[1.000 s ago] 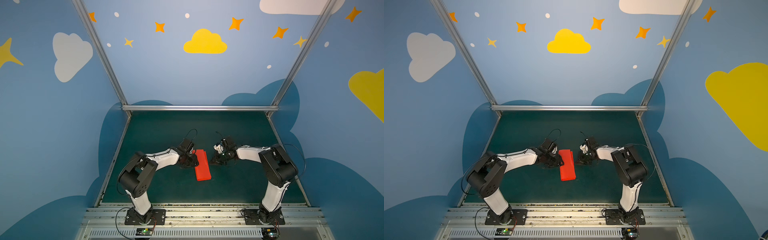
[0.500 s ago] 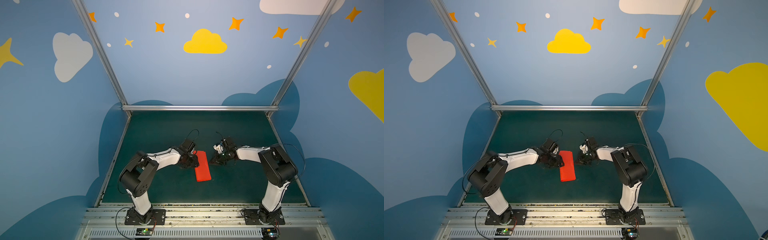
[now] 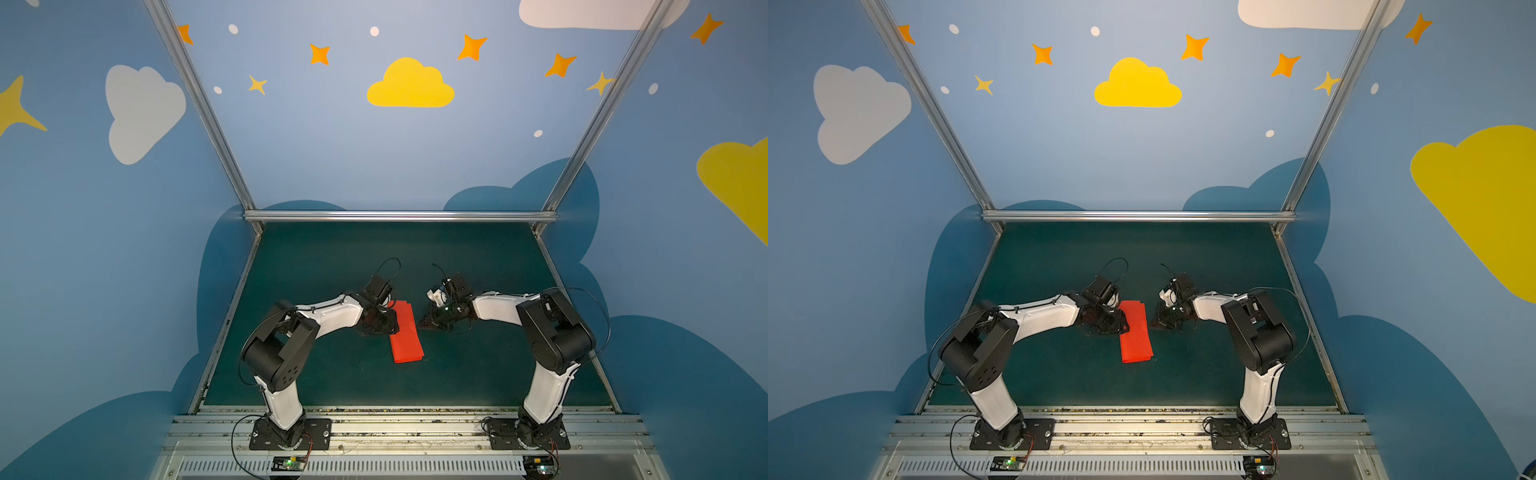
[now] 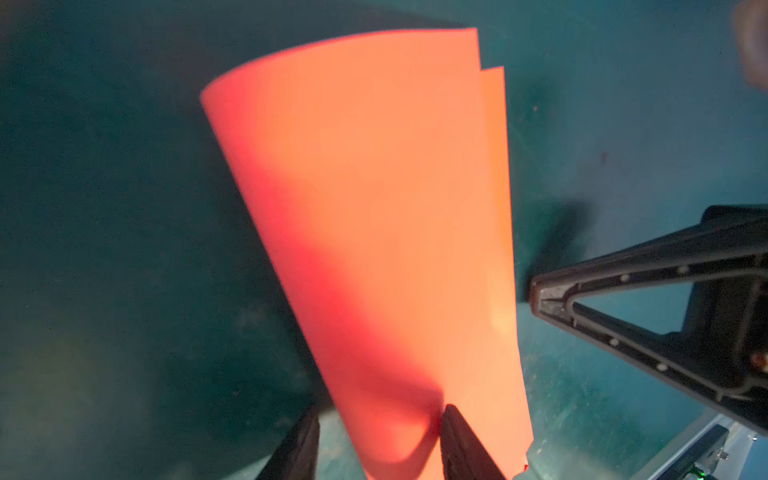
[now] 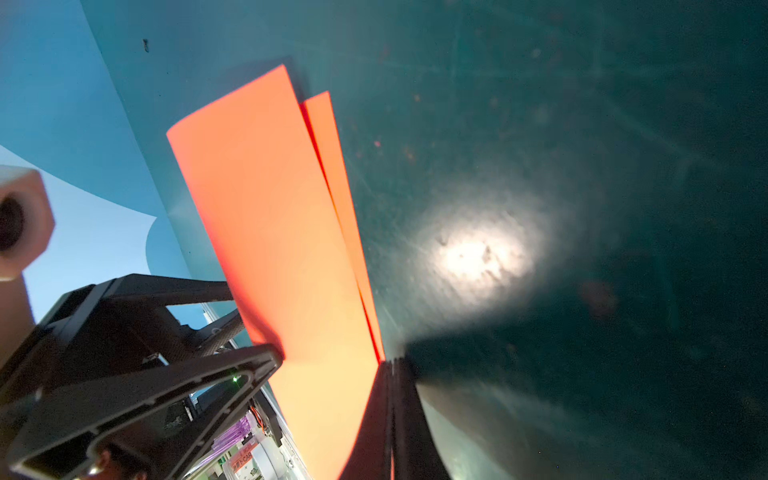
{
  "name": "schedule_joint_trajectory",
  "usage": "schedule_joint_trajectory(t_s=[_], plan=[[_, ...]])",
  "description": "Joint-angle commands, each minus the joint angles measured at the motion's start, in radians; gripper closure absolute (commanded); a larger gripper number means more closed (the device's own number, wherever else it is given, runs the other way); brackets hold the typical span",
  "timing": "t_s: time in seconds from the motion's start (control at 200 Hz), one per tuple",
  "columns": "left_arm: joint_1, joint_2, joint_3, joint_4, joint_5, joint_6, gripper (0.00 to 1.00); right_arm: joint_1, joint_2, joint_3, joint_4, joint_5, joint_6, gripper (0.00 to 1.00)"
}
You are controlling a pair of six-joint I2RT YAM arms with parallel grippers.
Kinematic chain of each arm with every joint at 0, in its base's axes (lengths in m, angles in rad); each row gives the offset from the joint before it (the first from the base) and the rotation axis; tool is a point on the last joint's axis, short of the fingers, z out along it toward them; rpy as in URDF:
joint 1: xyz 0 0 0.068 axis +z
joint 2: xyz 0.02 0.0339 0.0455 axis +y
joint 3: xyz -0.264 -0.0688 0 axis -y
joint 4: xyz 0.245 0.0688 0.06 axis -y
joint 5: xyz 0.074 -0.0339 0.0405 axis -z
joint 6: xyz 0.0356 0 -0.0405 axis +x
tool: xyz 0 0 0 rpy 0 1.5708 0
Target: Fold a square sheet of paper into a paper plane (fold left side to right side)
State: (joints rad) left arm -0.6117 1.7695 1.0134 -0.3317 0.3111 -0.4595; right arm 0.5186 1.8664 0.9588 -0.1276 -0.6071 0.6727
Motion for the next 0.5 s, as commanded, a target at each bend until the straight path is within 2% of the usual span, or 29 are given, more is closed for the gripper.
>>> schedule_joint_trajectory(t_s=[0.0,0.496], plan=[[-0.002,0.019,0.01,-0.058,0.012,0.039,0.51,0.001,0.008,-0.008,-0.006,0.0,-0.003,1.0],[-0.005,0.05,0.032,-0.081,0.021,0.067,0.52,0.001,0.01,-0.012,-0.003,-0.003,-0.002,1.0]])
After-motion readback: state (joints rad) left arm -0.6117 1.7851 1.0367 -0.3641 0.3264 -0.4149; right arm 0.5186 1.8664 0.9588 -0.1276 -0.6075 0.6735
